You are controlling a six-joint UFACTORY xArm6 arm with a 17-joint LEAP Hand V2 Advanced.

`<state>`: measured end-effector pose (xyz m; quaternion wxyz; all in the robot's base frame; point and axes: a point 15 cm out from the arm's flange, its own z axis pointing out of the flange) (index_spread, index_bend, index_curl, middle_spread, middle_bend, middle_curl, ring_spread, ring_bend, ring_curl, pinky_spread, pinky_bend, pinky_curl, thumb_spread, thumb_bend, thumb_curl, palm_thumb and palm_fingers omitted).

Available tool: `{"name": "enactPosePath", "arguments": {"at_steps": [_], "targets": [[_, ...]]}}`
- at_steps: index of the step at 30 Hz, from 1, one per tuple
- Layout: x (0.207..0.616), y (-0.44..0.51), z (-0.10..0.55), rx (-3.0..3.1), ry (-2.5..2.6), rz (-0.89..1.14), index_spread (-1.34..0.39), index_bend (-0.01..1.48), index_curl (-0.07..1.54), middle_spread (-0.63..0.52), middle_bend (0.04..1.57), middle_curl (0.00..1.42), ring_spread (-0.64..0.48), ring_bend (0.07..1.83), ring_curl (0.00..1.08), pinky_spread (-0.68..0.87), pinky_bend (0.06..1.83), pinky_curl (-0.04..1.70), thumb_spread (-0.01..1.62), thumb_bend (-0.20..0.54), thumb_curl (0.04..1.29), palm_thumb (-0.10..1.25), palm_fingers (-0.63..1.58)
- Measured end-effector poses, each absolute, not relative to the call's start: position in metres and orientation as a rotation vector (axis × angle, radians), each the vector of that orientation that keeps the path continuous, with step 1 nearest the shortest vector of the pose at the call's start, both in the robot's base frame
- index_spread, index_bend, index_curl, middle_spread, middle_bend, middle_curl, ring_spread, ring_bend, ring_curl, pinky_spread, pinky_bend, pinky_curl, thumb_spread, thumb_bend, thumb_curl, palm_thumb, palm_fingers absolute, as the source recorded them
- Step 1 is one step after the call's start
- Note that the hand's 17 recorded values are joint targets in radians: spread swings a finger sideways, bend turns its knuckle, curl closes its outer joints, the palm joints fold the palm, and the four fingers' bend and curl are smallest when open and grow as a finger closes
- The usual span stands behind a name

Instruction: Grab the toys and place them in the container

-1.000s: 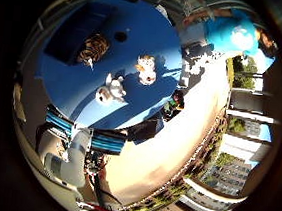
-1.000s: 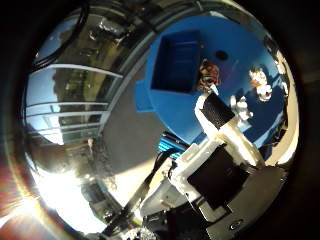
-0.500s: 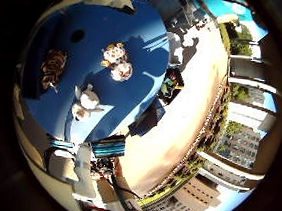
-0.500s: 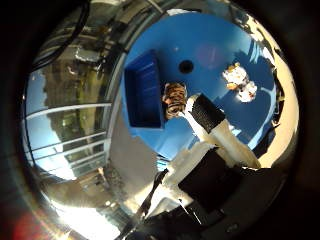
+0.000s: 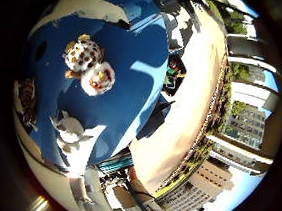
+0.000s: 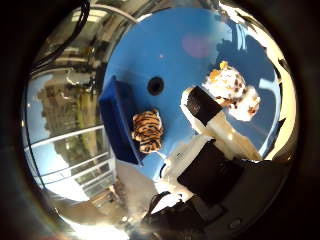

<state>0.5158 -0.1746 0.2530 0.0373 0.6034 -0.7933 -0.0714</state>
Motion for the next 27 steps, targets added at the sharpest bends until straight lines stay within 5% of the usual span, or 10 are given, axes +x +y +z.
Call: {"name": "enactPosePath", "arguments": {"at_steps": [18,21,27], "targets": [[0.495,-0.187,0.130,1.712,-2.298,-0.431,0.03,0.14,0.18,0.03,0.33,0.43,0.26,0.71,0.39,0.51,1.04,0.22,1.13,-0.015,0.39,0.61,0.44],[0.494,-0.189,0.129,1.713,-2.288,-0.418,-0.07,0.12,0.15,-0.05,0.52,0.51,0.19,0.90,0.45,0.45,1.10,0.23,1.12,-0.005,0.41,0.69,0.74],[0.504,-0.193,0.129,1.738,-2.303,-0.371,-0.27,0.20,0.04,-0.16,0.85,0.73,0.06,1.33,0.64,0.37,1.21,0.31,1.08,-0.006,0.45,0.84,0.82]]}}
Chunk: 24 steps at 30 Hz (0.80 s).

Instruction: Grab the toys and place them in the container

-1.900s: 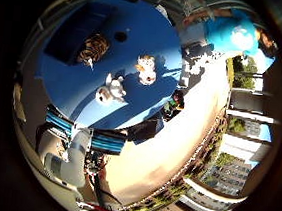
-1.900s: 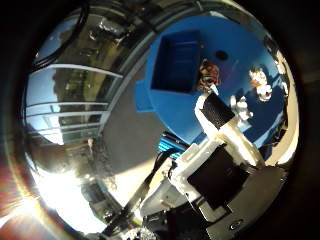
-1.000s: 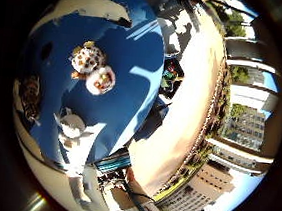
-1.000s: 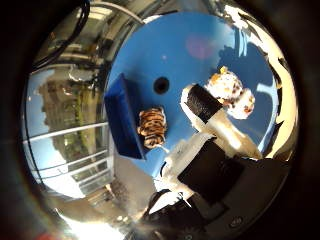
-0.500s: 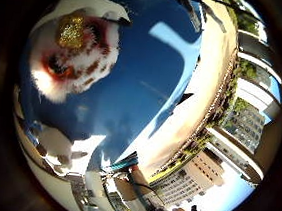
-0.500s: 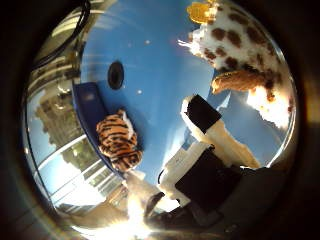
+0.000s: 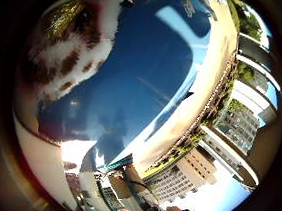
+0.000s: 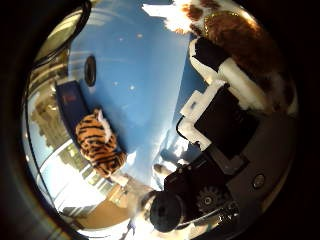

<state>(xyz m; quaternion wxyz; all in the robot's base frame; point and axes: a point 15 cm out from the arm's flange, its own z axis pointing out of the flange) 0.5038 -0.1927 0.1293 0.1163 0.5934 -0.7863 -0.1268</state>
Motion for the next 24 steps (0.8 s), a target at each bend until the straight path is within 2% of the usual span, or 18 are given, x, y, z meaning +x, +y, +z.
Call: {"name": "enactPosePath", "arguments": {"at_steps": [3,9,15,24], "targets": [[0.522,-0.200,0.137,1.778,-2.348,-0.279,-0.38,0.33,-0.01,-0.21,0.94,0.83,0.00,1.37,0.68,0.32,1.38,0.36,1.05,-0.008,0.48,0.90,0.96],[0.526,-0.216,0.166,1.774,-2.427,-0.219,-0.57,0.56,-0.01,-0.25,1.04,0.97,-0.06,1.38,0.73,0.23,1.56,0.48,1.07,0.018,0.57,1.01,0.99],[0.509,-0.209,0.210,1.801,-2.406,-0.246,-0.70,0.72,-0.01,-0.27,1.08,1.06,-0.08,1.41,0.77,0.18,1.62,0.54,1.09,0.003,0.64,1.03,0.95],[0.486,-0.155,0.329,1.983,-2.354,-0.170,-0.85,0.91,-0.02,-0.28,1.13,1.16,-0.10,1.47,0.80,0.14,1.67,0.62,1.10,-0.014,0.72,1.02,0.87]]}}
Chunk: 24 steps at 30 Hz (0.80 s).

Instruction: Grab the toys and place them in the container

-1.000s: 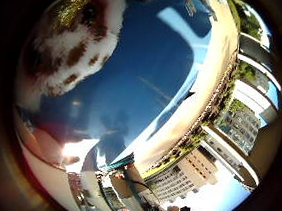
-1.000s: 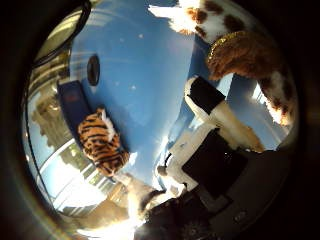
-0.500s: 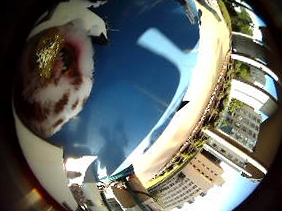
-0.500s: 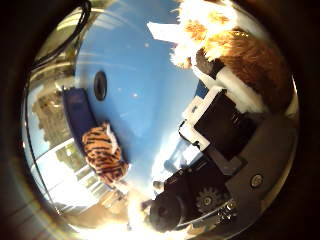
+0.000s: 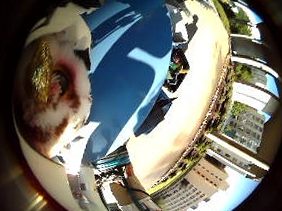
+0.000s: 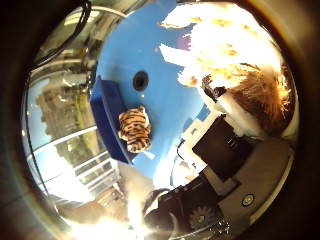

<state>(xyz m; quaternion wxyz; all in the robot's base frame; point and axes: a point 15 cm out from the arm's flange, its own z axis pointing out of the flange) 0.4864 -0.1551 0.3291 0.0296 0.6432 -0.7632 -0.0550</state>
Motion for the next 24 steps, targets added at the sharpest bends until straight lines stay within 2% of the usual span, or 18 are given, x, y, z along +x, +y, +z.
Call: {"name": "enactPosePath", "arguments": {"at_steps": [12,18,24], "targets": [[0.450,0.018,0.455,2.448,-2.107,-0.026,-0.94,1.05,-0.02,-0.29,1.18,1.21,-0.12,1.52,0.82,0.13,1.69,0.69,1.11,-0.012,0.80,0.99,0.82],[0.435,0.125,0.467,2.617,-1.951,-0.012,-0.95,1.09,-0.02,-0.28,1.19,1.22,-0.12,1.54,0.83,0.12,1.69,0.71,1.11,-0.011,0.82,0.98,0.80],[0.467,0.213,0.423,2.718,-1.861,-0.003,-0.97,1.12,-0.02,-0.28,1.21,1.22,-0.12,1.55,0.82,0.12,1.68,0.73,1.10,-0.023,0.84,0.94,0.80]]}}
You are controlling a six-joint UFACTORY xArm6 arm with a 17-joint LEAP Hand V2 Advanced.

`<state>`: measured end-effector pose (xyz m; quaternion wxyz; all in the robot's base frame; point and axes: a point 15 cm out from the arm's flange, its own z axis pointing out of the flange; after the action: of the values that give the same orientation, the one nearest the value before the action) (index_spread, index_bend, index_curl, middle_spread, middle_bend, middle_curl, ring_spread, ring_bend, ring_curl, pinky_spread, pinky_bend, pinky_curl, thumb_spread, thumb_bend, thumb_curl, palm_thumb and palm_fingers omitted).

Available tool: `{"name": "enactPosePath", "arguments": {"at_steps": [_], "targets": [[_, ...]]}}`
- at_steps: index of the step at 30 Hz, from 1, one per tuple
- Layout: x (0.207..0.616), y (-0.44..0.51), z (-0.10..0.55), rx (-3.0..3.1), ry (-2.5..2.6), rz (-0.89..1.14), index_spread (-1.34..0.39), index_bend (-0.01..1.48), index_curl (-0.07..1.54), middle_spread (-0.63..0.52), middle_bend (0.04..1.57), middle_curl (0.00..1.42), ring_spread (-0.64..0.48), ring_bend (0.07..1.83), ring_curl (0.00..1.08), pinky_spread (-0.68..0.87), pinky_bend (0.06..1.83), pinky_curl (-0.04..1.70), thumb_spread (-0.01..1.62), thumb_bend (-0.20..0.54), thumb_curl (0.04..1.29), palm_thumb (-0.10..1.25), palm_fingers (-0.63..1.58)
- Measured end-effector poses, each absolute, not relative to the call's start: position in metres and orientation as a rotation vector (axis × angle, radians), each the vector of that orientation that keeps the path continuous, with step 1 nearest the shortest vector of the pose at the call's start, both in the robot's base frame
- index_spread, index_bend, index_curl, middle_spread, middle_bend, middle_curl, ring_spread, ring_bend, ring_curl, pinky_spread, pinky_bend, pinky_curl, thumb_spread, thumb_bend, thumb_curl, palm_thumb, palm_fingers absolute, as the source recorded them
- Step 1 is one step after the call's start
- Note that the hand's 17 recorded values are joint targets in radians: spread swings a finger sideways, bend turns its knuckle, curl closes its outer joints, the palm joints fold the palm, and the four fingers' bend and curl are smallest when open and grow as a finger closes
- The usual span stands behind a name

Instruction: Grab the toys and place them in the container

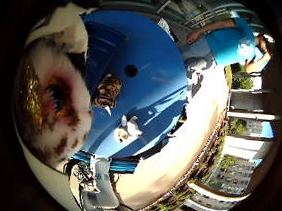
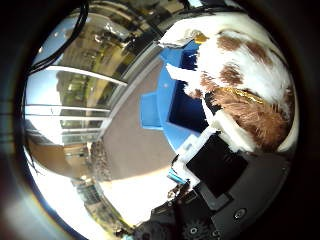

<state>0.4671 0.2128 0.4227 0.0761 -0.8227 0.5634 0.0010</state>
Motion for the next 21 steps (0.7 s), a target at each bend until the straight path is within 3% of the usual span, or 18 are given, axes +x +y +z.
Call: {"name": "enactPosePath", "arguments": {"at_steps": [10,21], "targets": [[0.515,0.277,0.314,-2.484,1.717,0.038,-0.98,1.14,-0.02,-0.27,1.23,1.21,-0.11,1.57,0.81,0.12,1.67,0.76,1.09,-0.015,0.86,0.93,0.80],[0.551,0.266,0.291,-2.380,1.789,0.000,-0.97,1.15,-0.01,-0.26,1.22,1.19,-0.10,1.57,0.80,0.12,1.65,0.78,1.09,-0.036,0.82,0.84,0.77]]}}
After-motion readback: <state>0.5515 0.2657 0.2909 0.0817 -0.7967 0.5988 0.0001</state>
